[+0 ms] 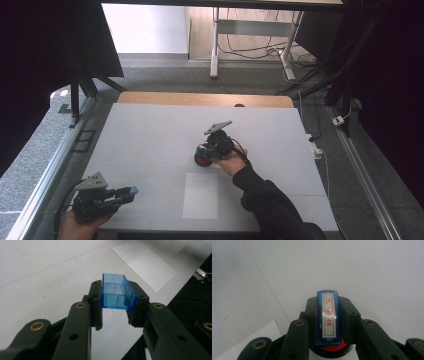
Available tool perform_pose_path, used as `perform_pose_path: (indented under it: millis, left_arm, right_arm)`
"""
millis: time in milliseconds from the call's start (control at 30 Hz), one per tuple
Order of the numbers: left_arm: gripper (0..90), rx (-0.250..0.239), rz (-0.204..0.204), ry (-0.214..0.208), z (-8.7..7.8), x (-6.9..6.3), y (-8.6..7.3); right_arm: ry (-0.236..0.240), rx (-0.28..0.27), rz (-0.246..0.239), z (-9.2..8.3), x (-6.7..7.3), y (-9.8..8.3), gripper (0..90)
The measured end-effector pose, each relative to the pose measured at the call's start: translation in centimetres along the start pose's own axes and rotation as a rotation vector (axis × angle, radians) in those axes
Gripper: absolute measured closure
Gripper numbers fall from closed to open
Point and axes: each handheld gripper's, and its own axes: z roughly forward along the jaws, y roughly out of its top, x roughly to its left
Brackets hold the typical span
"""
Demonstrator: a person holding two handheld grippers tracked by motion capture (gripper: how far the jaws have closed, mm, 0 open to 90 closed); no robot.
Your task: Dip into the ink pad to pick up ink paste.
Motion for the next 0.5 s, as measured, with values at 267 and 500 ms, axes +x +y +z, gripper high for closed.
perform_pose_path:
  millis: [267, 500]
  left_arm:
    - [68.2, -0.001, 0.004, -0.001, -0.03, -0.04, -0.02]
    - [68.2, -0.004, 0.002, -0.004, -0.09, 0.01, -0.05]
  right_arm:
    - [-0.004, 0.006, -0.021, -0.08, 0.15, 0.1, 71.4]
    - [-0.01, -0.018, -0.019, -0.59, 0.0, 0.2, 71.4]
